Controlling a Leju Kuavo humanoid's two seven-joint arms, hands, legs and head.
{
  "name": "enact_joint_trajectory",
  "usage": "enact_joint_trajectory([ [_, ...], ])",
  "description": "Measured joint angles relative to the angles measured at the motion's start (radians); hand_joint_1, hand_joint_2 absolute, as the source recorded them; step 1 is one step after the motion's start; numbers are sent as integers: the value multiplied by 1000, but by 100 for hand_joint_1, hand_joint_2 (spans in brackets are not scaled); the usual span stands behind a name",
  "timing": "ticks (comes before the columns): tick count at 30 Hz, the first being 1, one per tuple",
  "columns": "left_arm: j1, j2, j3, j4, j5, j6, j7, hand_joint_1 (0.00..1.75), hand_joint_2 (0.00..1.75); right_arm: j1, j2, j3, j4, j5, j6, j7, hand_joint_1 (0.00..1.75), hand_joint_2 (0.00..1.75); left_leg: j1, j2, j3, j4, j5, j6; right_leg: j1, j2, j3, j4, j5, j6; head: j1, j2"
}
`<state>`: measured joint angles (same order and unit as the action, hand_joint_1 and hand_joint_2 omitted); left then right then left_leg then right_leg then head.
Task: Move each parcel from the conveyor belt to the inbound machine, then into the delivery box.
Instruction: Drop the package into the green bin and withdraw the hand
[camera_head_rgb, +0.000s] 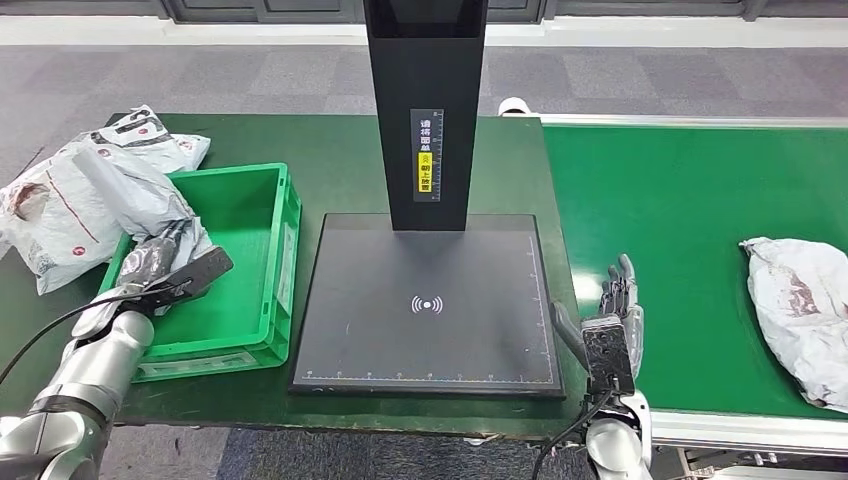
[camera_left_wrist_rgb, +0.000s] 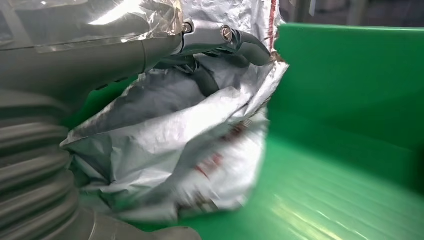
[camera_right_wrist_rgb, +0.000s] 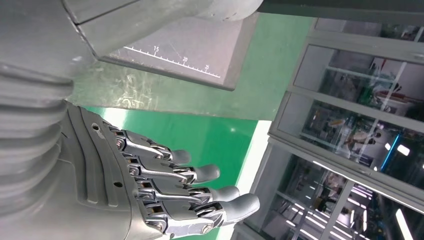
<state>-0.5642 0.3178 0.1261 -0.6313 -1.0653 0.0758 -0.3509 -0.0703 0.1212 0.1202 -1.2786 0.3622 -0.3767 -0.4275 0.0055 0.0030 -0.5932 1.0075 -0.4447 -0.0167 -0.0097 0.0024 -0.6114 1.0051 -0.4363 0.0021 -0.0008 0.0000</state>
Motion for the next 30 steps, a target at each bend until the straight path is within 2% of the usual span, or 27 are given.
enact_joint_trajectory([
  [8, 2, -2, -33, -5, 45, -10, -5, 0, 175, 0, -1, -1, 0, 0, 9, 0, 0, 175, 0, 0, 0, 0, 0, 0, 0, 0, 1, 0, 0, 0, 0, 0],
  [22, 3, -2, -41, -10, 50, -4, 2, 0, 175, 0, -2, -1, 0, -1, 12, 0, 0, 175, 0, 0, 0, 0, 0, 0, 0, 0, 1, 0, 0, 0, 0, 0],
  [24, 3, -2, -41, -11, 51, 32, 37, 0, 175, 0, -2, -1, 0, 0, 13, 0, 0, 175, 0, 0, 0, 0, 0, 0, 0, 0, 1, 0, 0, 0, 0, 0],
  [27, 3, -9, -36, -17, 79, 159, 110, 0, 175, 0, -2, -1, 0, 1, 14, -1, 0, 175, 0, 0, 1, 0, 0, 0, 0, 0, 1, 0, 0, 0, 0, 0],
  [30, 3, -38, -7, -53, 216, 312, 67, 0, 175, -3, -1, -1, 0, 2, 2, 1, 0, 175, 0, -2, 1, 0, 0, 0, 0, -2, 1, 0, 0, 0, 0, 0],
])
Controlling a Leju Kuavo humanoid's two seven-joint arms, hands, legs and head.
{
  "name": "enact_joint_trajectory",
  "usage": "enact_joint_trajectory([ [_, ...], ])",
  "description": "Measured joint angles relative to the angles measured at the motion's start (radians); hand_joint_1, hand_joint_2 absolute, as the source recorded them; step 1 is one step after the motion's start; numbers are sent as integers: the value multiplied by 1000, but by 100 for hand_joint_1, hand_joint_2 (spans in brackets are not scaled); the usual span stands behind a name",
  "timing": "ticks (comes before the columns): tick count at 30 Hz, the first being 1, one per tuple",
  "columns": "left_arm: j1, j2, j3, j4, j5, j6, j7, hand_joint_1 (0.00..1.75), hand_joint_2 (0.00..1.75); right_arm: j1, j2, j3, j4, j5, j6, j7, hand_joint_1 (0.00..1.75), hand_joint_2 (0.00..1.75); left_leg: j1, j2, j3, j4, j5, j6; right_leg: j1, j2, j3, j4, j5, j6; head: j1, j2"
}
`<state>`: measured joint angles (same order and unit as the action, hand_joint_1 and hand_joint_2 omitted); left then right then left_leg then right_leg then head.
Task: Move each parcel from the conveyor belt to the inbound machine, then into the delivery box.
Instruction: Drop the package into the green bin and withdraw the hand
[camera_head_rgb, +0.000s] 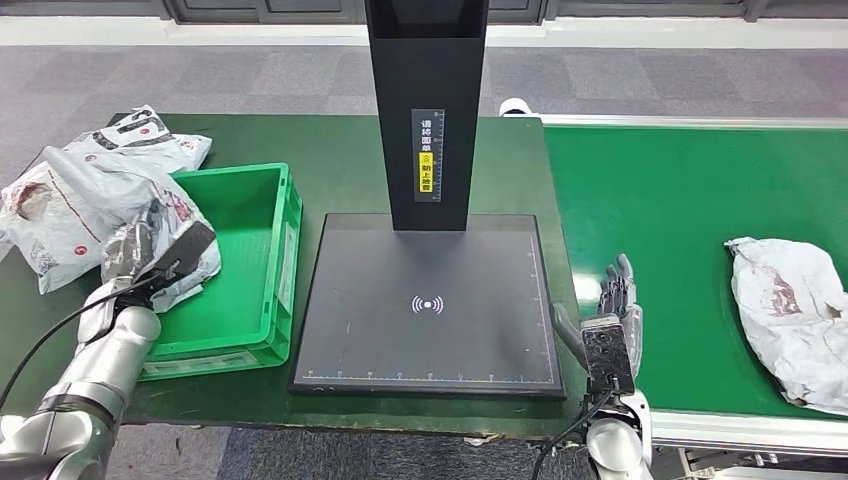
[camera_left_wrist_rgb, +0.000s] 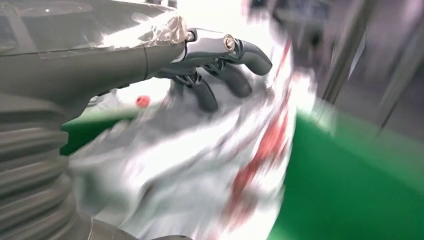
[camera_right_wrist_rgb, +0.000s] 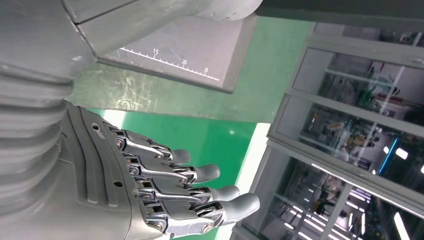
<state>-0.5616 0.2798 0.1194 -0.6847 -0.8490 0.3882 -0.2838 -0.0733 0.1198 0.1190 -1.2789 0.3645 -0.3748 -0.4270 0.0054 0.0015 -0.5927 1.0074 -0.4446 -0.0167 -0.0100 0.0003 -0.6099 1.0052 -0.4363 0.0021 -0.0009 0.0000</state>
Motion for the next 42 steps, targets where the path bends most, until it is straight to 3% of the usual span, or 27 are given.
enact_joint_trajectory([
  [5, 35, -85, 29, -129, 291, 113, -139, 0, 175, -24, 0, 0, 14, -9, -49, -15, 0, 175, 0, -1, 0, 0, 0, 0, 0, -1, 1, 0, 0, 0, 0, 0],
  [10, 76, -167, 23, -241, 398, 195, -192, 0, 175, -45, 0, 0, 39, -9, -79, -24, 0, 175, 0, -1, -1, 0, 0, 0, 0, -1, 1, -1, 1, 1, 0, 0],
  [16, 92, -207, 22, -295, 402, 203, -195, 0, 175, -54, 0, 0, 55, -8, -81, -25, 0, 175, 0, -1, -1, 0, -1, 1, 0, -1, 0, -1, 0, 0, 0, 0],
  [27, 97, -224, 21, -317, 415, 207, -197, 0, 175, -56, 0, 0, 69, -8, -82, -26, 0, 175, 0, -1, -1, 0, -1, 1, 0, 0, 0, 0, 0, 0, 0, 0],
  [32, 96, -237, 18, -322, 426, 258, -218, 0, 175, -69, 0, 0, 82, -4, -96, -30, 0, 175, 0, -1, -1, 0, -1, 1, 0, 0, -1, -1, 0, 0, 0, 0],
  [38, 92, -280, 34, -325, 257, 307, -253, 0, 175, -89, -4, 0, 114, -25, -96, -38, 0, 175, 0, -1, -1, 0, -1, 1, 0, 0, 0, -1, 0, 0, 0, 0],
  [42, 89, -304, 56, -319, 234, 303, -266, 0, 175, -91, -6, 0, 131, -30, -100, -35, 0, 175, 0, 0, -1, 0, -1, 1, 0, 0, -1, -1, 0, 0, 0, 0],
])
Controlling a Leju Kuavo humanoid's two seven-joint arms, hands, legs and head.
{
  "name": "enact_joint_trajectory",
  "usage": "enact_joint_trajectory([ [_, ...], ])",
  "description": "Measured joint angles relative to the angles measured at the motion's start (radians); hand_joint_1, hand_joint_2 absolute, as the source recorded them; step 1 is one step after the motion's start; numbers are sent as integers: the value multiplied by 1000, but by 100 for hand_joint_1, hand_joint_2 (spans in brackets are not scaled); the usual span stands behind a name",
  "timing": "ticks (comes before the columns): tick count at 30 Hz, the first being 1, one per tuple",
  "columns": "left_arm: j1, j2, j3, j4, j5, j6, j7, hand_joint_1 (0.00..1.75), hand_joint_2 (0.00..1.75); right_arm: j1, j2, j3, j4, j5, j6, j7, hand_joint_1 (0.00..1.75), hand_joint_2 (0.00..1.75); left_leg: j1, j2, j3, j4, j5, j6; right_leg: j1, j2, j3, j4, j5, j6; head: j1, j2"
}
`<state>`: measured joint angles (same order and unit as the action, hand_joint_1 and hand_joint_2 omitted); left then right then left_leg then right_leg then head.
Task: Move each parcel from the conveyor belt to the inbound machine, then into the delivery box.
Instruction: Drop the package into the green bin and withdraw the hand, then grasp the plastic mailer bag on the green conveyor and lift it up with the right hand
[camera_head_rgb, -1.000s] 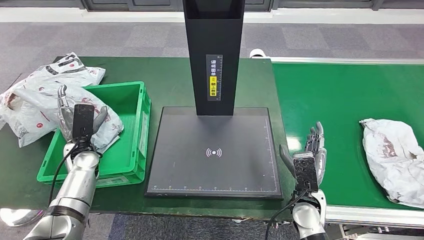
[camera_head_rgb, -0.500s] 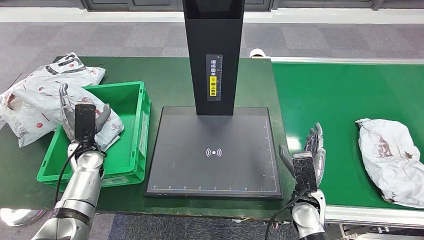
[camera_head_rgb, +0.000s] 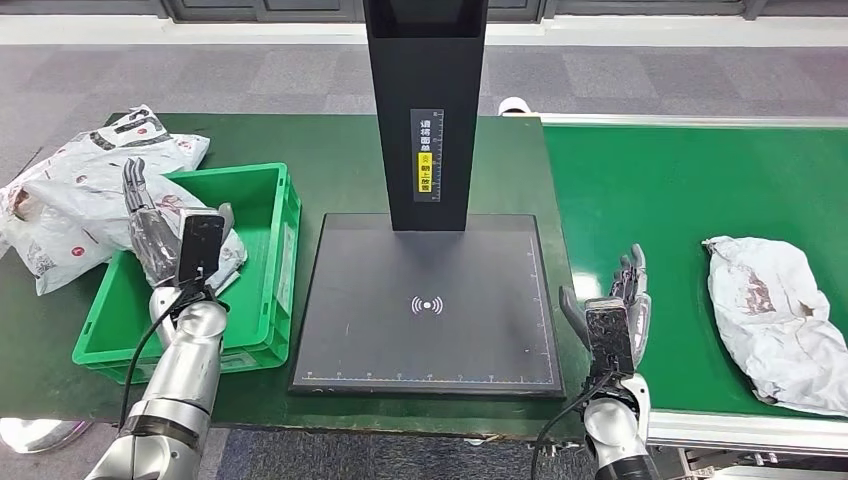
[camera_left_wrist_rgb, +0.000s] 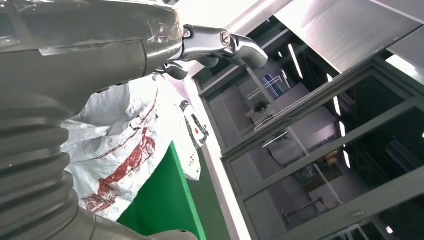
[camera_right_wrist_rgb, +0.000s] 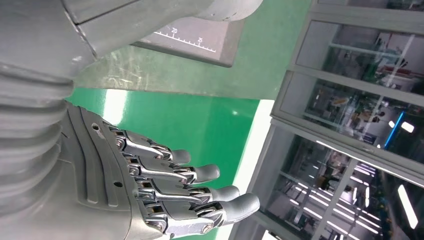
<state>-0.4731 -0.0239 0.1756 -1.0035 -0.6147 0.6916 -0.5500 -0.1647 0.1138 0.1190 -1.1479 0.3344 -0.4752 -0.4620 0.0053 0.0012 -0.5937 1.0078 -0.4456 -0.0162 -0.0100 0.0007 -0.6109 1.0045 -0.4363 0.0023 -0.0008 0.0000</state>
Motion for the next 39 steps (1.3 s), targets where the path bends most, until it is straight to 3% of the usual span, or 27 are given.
enact_joint_trajectory([
  [2, -2, -17, -2, 13, 70, -66, -8, 0, 175, -6, -5, 0, 14, 51, -52, 27, 0, 175, -1, 0, 0, 0, 0, 0, 0, 0, -1, 0, 0, 0, 0, 0],
  [3, -3, -35, -11, 28, 141, -145, -18, 0, 175, -13, -11, -2, 30, 96, -101, 42, 0, 175, -1, 0, 1, 0, 0, 1, -1, 0, -1, -1, 0, 1, 0, 0],
  [5, -11, -84, -62, 80, 299, -393, -53, 0, 175, -39, -30, -18, 87, 181, -189, 47, 0, 175, -2, -6, 0, 0, 1, 4, -3, -7, 2, -1, -2, 4, -1, 0],
  [7, -18, -136, -148, 150, 396, -649, -86, 0, 175, -75, -46, -52, 154, 217, -216, 27, 0, 175, -3, -15, 0, 0, 1, 8, -5, -16, 7, -1, -4, 7, 0, 0],
  [9, -20, -171, -230, 211, 457, -772, -98, 0, 175, -104, -52, -91, 211, 251, -221, 22, 0, 175, -3, -12, 0, 1, 0, 8, -6, -13, 7, -1, -1, 8, 1, 0],
  [12, -32, -194, -300, 268, 507, -699, -89, 0, 175, -117, -55, -152, 263, 357, -225, 52, 0, 175, -4, 1, 1, 2, -2, 9, -7, 0, 3, -2, 3, 9, 0, 0],
  [15, -39, -201, -339, 301, 520, -636, -73, 0, 175, -124, -62, -241, 289, 545, -226, 113, 0, 175, -5, 0, 0, 2, -1, 10, -7, -1, 2, -2, 3, 9, 0, 0],
  [23, -44, -206, -389, 345, 525, -611, -63, 0, 175, -139, -84, -520, 325, 956, -226, 275, 0, 175, -5, -2, -2, 2, -1, 11, -8, -3, 2, -2, 1, 10, 0, 0],
  [25, -48, -206, -396, 352, 525, -610, -66, 0, 175, -146, -96, -566, 344, 1040, -226, 356, 0, 175, -5, -2, -2, 2, -2, 12, -8, -3, 2, -2, 1, 10, 0, 0],
  [28, -56, -206, -407, 357, 525, -609, -67, 0, 175, -173, -140, -594, 432, 1174, -226, 560, 0, 175, -5, -3, -2, 2, -2, 12, -8, -3, 2, -3, 1, 10, 0, 0],
  [31, -60, -207, -409, 359, 527, -605, -67, 0, 175, -201, -196, -596, 541, 1227, -226, 707, 0, 175, -5, -3, -3, 2, -2, 12, -8, -4, 2, -3, 2, 11, 0, 0],
  [39, -63, -206, -409, 359, 542, -601, -68, 0, 175, -248, -268, -574, 719, 1233, -147, 817, 0, 175, -5, -3, -2, 2, -2, 12, -8, -4, 2, -2, 2, 11, 0, 0],
])
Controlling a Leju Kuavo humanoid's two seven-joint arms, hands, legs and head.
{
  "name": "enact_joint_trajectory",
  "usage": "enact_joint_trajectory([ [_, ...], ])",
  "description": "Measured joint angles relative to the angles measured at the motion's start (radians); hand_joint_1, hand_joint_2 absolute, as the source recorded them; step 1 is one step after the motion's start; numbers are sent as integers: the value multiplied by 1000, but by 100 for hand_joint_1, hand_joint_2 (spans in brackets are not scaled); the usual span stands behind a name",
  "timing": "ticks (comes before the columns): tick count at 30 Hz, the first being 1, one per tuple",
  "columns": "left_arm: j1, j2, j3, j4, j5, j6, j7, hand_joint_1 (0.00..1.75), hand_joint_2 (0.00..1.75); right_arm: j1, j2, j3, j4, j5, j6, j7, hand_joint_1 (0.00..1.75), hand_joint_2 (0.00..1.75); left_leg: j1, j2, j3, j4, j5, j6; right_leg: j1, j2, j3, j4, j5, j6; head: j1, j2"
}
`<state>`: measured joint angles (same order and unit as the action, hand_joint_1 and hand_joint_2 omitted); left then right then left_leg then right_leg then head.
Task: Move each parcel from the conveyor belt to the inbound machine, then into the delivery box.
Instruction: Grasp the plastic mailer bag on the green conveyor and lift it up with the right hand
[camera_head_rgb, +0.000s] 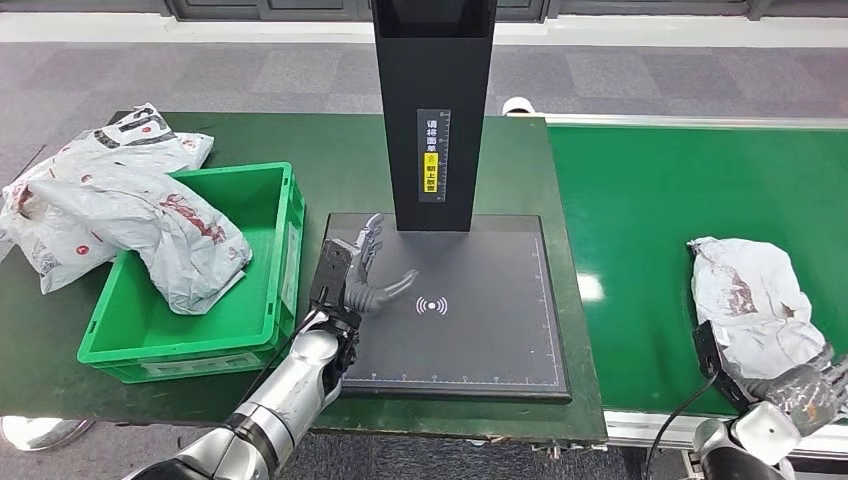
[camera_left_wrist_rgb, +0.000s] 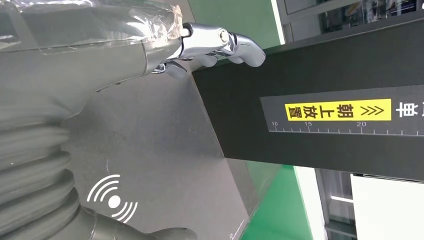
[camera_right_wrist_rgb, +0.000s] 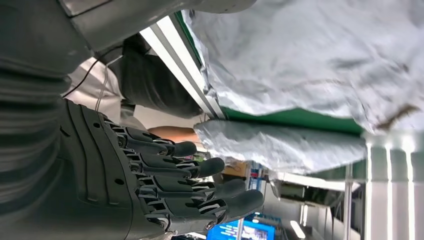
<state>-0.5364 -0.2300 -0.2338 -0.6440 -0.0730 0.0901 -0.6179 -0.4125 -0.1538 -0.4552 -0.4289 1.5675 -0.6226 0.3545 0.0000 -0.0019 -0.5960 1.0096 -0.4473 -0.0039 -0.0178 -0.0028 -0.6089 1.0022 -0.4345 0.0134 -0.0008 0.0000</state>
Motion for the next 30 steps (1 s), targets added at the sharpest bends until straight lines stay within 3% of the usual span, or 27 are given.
enact_joint_trajectory([
  [4, 0, 0, 0, -1, 1, -2, 0, 0, 175, -22, -15, 10, 46, -13, 111, 19, 12, 175, 0, 0, 0, 0, 0, 0, 0, 0, 0, 0, 0, 0, 0, 0],
  [8, -1, 1, 0, -7, 1, -6, 0, 0, 175, -43, -23, 11, 86, -44, 243, -1, 175, 175, 0, 0, 0, 0, 0, 0, 0, 0, 0, 0, 0, 0, 0, 0],
  [15, -2, 9, 0, -20, 9, -7, 0, 0, 175, -70, -27, 11, 115, -91, 341, -62, 175, 175, 0, 0, 0, 0, 0, 0, 0, 0, 0, 0, 0, 0, 0, 0],
  [19, 1, 17, 0, -35, 14, -8, 3, 0, 175, -90, -28, 11, 123, -102, 338, -101, 175, 175, 0, 0, 0, 0, 0, 0, 0, 1, 0, 0, 0, 0, 0, 0],
  [25, 18, 30, 0, -65, 16, 5, 17, 0, 175, -112, -10, 11, 128, -102, 169, -208, 175, 175, 0, 0, 0, 0, 0, 0, 0, 0, 0, 1, 0, 0, 0, 0],
  [30, 35, 39, 0, -93, 12, 31, 22, 0, 175, -124, 39, 11, 79, -192, -49, -438, 175, 175, 0, 0, 0, 0, 1, -1, 0, 1, 0, 1, 0, 0, 0, 0],
])
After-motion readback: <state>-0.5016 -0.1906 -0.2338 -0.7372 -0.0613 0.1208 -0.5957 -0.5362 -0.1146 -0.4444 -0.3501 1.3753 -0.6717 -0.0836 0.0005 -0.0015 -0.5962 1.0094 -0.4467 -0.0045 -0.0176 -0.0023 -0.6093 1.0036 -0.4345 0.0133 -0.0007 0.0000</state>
